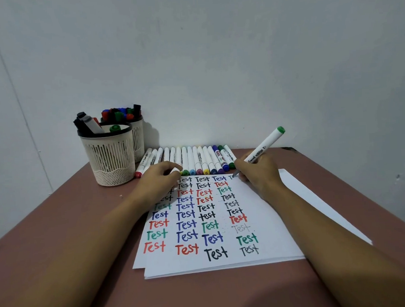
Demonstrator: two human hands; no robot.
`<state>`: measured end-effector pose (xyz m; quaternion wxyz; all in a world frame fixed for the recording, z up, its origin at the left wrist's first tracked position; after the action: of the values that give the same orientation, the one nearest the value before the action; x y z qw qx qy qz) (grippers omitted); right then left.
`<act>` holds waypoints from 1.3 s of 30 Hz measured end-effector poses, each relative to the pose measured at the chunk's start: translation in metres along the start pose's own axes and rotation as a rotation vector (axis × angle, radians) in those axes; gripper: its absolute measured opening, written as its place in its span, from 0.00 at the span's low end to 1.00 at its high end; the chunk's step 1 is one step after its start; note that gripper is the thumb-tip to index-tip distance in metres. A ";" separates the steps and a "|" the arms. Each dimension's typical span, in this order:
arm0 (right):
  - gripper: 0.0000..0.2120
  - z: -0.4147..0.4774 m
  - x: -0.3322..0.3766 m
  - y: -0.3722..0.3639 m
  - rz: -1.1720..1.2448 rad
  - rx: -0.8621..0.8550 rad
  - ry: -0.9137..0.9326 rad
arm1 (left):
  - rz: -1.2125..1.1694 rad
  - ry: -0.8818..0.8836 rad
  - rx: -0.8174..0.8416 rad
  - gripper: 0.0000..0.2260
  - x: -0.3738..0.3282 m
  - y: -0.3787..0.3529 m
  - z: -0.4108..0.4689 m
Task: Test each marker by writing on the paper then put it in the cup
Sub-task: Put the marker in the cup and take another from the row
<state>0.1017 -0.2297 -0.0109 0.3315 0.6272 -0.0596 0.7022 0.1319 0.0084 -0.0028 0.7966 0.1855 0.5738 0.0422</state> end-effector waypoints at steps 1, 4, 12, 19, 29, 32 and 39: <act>0.03 0.000 0.000 -0.001 0.006 0.010 -0.004 | 0.002 -0.001 0.000 0.08 0.000 0.000 0.000; 0.04 -0.002 0.001 0.000 -0.015 0.009 -0.004 | 0.005 0.001 0.001 0.09 0.000 0.000 0.000; 0.04 -0.004 0.003 0.005 -0.048 -0.054 0.009 | 0.013 -0.004 -0.001 0.10 -0.001 -0.001 0.000; 0.04 -0.006 0.006 0.006 -0.058 -0.053 0.010 | 0.014 0.000 -0.003 0.10 -0.001 0.000 -0.001; 0.07 -0.008 0.006 0.011 -0.037 -0.099 -0.002 | 0.004 -0.008 0.003 0.08 -0.002 0.000 0.000; 0.05 -0.009 0.006 0.011 -0.055 -0.106 0.004 | 0.006 -0.010 0.003 0.09 -0.002 0.000 0.000; 0.07 -0.009 0.008 0.010 -0.077 -0.090 0.001 | 0.000 -0.002 -0.006 0.10 0.002 0.000 0.001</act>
<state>0.0888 -0.2294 -0.0018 0.3861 0.6131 -0.0669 0.6860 0.1337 0.0087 -0.0041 0.7977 0.1833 0.5728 0.0439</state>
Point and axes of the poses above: each hand's wrist, its own z-axis towards the middle knuckle, its own y-axis out of the back of the hand, x = y × z, the point moved 7 cm from there along z, towards the middle knuckle, and after that the axes turned 12 degrees about -z, right-handed, at the moved point
